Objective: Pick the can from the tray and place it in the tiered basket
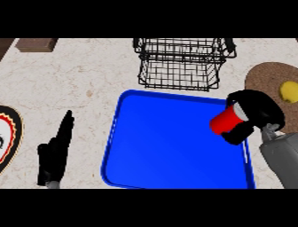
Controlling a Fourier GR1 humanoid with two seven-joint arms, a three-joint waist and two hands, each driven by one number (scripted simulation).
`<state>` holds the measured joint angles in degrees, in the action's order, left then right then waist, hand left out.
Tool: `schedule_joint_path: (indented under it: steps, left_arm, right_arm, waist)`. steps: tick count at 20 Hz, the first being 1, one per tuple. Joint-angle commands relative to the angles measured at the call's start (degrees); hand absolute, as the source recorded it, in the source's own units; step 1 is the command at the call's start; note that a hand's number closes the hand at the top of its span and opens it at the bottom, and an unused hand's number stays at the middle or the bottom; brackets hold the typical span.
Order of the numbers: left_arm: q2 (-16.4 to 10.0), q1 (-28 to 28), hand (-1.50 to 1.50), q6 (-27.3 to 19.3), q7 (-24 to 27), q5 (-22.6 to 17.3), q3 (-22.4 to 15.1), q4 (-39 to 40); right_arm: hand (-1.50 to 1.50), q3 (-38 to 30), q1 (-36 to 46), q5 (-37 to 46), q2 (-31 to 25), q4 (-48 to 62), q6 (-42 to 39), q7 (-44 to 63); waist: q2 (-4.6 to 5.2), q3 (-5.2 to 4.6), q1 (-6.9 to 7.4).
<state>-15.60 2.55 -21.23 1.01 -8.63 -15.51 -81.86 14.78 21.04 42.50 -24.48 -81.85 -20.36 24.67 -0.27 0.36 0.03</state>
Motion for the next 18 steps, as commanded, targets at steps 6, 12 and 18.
schedule_joint_path:
  steps: [6,12,18]
  left_arm:
    - [1.64,0.96,0.00,-0.71,-1.19,0.35,0.41,3.40]
    - [1.56,2.32,0.00,-0.53,-1.37,0.81,0.05,1.77]
    - [0.91,0.10,0.00,1.69,-1.49,0.70,2.31,2.90]
  right_arm:
    - [1.50,-18.61,2.55,-16.35,-3.85,-7.84,-0.86,-7.27]
    - [1.50,-31.10,8.99,-26.43,-12.04,-16.65,-7.29,-4.49]
    - [1.50,-29.72,17.21,-27.46,-11.22,-19.74,-8.12,4.65]
  waist:
    - [-0.06,-0.39,-1.31]
    - [-0.27,-0.38,-1.52]
    - [0.21,-0.41,0.14]
